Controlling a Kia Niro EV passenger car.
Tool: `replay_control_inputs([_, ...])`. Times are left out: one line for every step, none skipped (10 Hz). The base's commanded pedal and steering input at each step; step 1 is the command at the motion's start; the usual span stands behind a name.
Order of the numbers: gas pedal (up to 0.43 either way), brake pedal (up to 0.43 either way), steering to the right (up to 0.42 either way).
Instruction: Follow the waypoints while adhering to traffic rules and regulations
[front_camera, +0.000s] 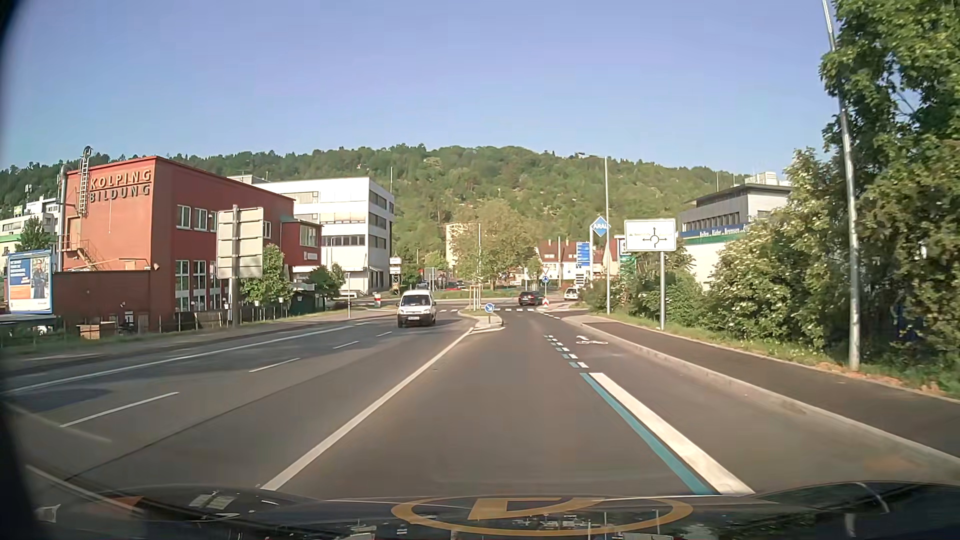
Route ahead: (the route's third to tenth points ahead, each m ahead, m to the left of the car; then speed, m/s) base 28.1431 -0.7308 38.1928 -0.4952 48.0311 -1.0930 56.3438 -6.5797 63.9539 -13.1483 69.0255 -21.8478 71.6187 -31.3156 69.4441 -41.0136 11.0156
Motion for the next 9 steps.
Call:
replay_control_inputs([0.028,0.000,0.000])
replay_control_inputs([0.028,0.000,0.000])
replay_control_inputs([0.028,0.000,0.001])
replay_control_inputs([0.028,0.000,0.008])
replay_control_inputs([0.028,0.000,0.011])
replay_control_inputs([0.028,0.000,0.011])
replay_control_inputs([0.028,0.000,0.011])
replay_control_inputs([0.028,0.000,0.011])
replay_control_inputs([0.020,0.000,0.011])
